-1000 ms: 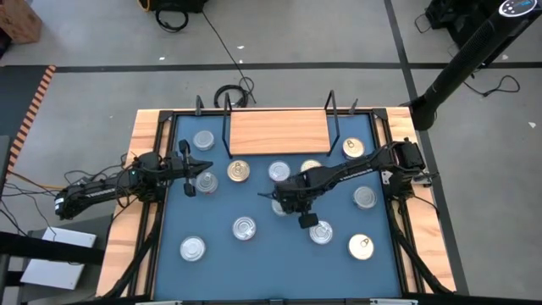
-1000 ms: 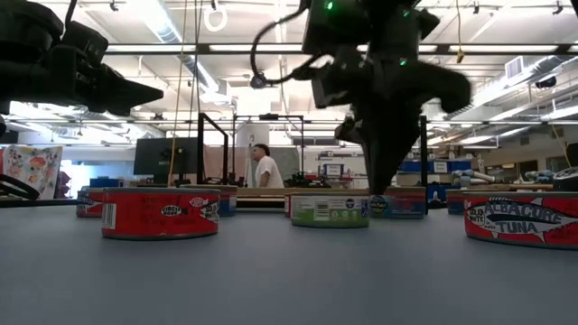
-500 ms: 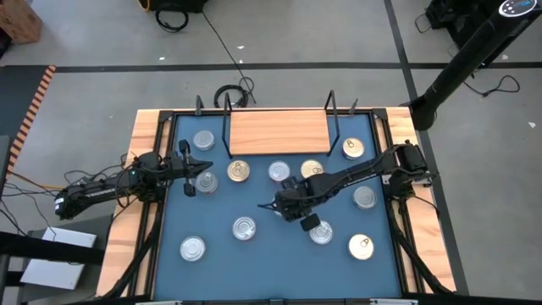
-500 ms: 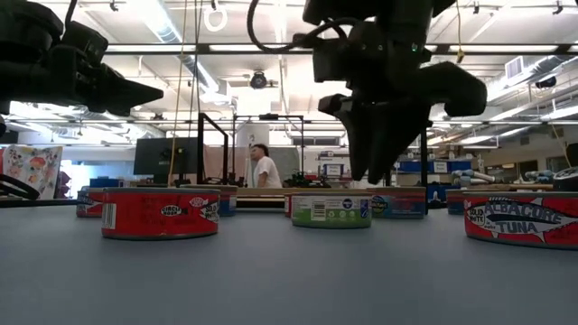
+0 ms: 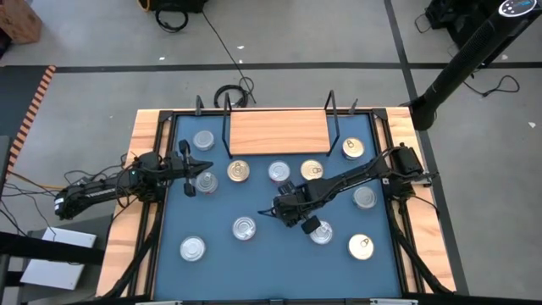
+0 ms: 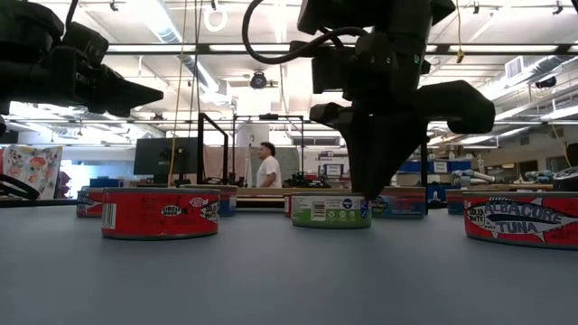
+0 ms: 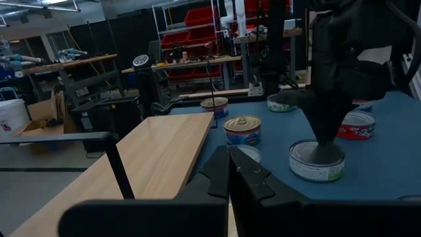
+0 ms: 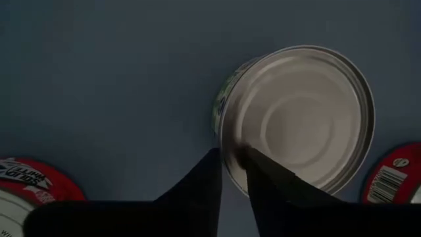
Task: Stack canned seafood by type on shelf
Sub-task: Put the green tuna can on the shelf
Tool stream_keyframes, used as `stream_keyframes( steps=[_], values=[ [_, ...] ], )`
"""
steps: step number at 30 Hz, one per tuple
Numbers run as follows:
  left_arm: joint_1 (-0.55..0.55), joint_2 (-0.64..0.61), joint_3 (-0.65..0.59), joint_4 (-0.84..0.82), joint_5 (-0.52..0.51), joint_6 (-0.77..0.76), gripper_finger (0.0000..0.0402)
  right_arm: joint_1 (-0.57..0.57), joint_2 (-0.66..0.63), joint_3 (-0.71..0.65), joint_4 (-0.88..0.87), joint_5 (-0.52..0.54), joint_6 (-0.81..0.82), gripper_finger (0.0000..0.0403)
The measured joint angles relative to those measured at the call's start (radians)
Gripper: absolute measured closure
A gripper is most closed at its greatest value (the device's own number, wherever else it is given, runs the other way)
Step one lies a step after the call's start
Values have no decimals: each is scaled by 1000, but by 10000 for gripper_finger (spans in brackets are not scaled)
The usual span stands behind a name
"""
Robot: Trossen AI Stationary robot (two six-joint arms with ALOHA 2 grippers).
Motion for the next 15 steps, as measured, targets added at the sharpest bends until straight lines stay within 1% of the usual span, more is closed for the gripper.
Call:
stream_keyframes(
  steps=[9, 13, 15],
  values=[
    [0, 1, 0, -1, 0, -1, 396, 2, 1, 0, 11, -36, 4, 391],
    [0, 1, 0, -1, 0, -1, 396, 1, -4, 0, 10, -43, 42, 398],
    [0, 1, 0, -1, 0, -1, 396, -9, -5, 10, -2, -74, 72, 398]
  ],
)
